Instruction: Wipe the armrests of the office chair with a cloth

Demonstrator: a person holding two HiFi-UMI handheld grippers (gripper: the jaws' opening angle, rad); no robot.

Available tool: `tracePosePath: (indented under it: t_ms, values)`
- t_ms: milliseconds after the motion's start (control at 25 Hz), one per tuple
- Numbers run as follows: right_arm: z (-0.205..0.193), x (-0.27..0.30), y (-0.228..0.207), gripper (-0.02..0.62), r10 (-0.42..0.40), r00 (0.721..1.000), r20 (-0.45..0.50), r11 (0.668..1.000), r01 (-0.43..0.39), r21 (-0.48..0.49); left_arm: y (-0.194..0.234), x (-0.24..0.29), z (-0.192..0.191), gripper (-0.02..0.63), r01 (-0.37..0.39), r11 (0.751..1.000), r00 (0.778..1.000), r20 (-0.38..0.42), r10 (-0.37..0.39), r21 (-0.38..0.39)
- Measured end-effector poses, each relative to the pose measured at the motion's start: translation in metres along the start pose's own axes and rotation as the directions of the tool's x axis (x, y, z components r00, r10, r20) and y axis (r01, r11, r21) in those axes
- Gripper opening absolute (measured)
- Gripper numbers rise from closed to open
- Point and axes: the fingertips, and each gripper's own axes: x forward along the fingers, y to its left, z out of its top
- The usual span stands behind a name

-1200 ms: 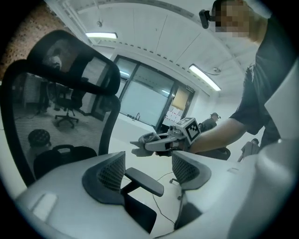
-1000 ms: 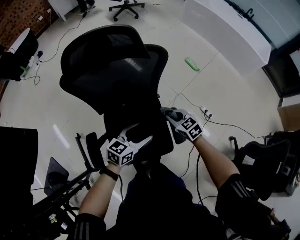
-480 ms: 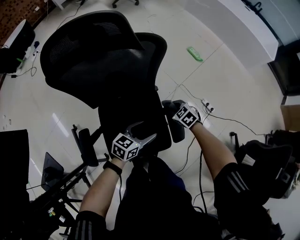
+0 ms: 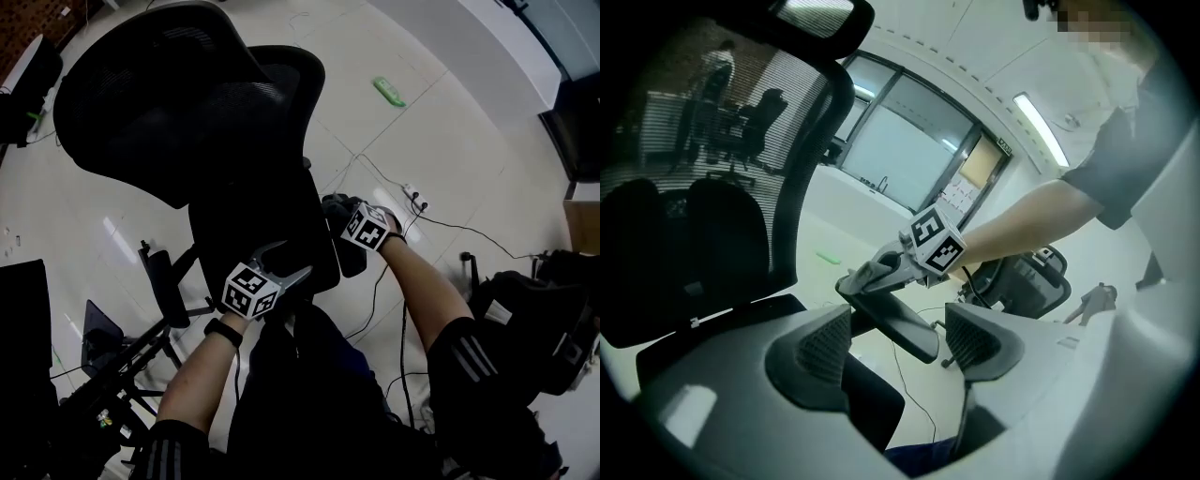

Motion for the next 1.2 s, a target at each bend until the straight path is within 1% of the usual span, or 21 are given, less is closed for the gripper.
tracePosePath:
  t_ms: [280,520,800,1040,1200]
  values:
    - [-0.017,-0.007,0.02,0.038,0.009,1.0,-0.011,1.0,-0.009,-0.008,-0.016,0.01,-0.008,0.337,0.028,1.0,0.999,-0.019,-0.028,0.012]
    - [-0.042,-0.015,0.052,0.037,0.017,1.0,-0.02,1.0,-0.017,0.002,-0.034,0.015,-0.019,0.337,0.053,0.998,0.998,-0.03,-0.052,0.022]
    - [-0.064,-0.024,0.091,0.038,0.018,1.0,-0.011,0.997,-0.017,0.081,-0.049,0.008,-0.028,0.337,0.066,0.997,0.997,-0.031,-0.065,0.028]
    - [-0.081,-0.032,0.125,0.038,0.018,1.0,-0.003,0.986,-0.017,0.168,-0.06,-0.003,-0.04,0.337,0.076,0.997,0.997,-0.028,-0.076,0.025]
    - [-0.085,-0.033,0.146,0.037,0.018,1.0,-0.003,0.981,-0.017,0.195,-0.062,-0.015,-0.051,0.337,0.079,0.997,0.997,-0.025,-0.079,0.017]
